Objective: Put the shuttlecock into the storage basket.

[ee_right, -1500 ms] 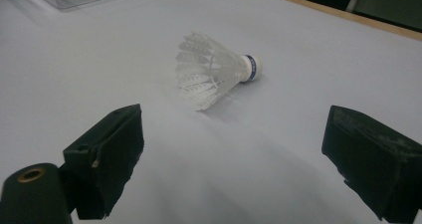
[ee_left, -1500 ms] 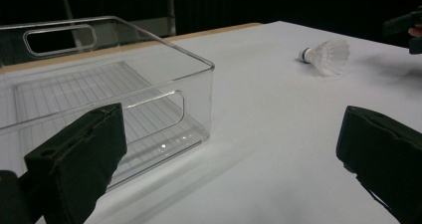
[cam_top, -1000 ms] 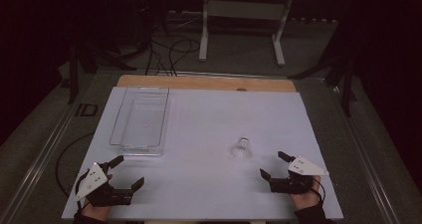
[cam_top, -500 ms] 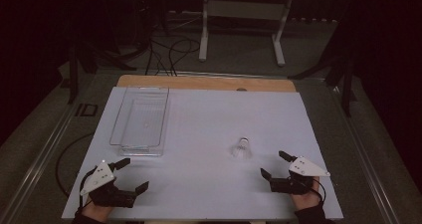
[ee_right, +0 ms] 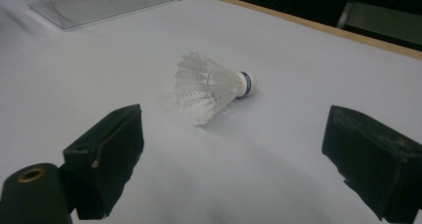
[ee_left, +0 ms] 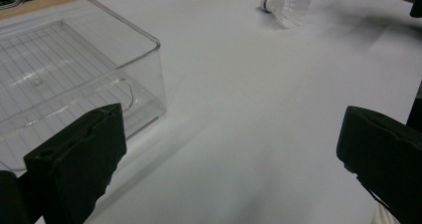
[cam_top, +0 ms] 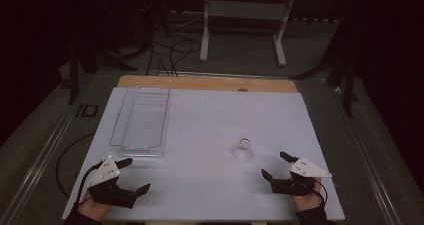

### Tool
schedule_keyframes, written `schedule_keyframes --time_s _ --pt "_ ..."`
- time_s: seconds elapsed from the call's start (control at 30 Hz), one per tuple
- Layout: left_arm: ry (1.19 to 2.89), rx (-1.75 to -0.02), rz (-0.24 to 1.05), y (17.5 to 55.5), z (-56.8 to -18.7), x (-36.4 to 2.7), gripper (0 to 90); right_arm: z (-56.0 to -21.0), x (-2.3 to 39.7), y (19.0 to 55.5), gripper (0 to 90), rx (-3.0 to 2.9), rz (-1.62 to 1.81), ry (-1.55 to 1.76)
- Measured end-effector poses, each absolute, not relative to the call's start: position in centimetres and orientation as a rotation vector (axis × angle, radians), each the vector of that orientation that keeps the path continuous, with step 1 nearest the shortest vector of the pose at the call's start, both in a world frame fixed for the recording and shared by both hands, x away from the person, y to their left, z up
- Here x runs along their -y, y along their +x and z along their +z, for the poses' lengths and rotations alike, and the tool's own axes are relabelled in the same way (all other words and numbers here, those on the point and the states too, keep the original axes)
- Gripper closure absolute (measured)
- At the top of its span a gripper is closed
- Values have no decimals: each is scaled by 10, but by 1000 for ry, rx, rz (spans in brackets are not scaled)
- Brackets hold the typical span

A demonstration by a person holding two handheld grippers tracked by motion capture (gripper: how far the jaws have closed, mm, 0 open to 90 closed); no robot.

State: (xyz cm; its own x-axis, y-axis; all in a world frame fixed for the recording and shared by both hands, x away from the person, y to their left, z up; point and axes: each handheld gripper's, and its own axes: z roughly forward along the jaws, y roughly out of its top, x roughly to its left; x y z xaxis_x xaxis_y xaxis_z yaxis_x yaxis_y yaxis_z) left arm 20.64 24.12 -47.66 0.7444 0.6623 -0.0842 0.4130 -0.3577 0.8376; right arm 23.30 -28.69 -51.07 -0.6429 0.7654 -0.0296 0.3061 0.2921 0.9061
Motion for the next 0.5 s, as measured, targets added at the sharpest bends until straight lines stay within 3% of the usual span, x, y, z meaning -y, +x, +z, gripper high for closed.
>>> schedule_keyframes --time_s 0.5 --pt "2149 -810 291 217 -461 -226 0 -509 287 232 94 -2094 1324 950"
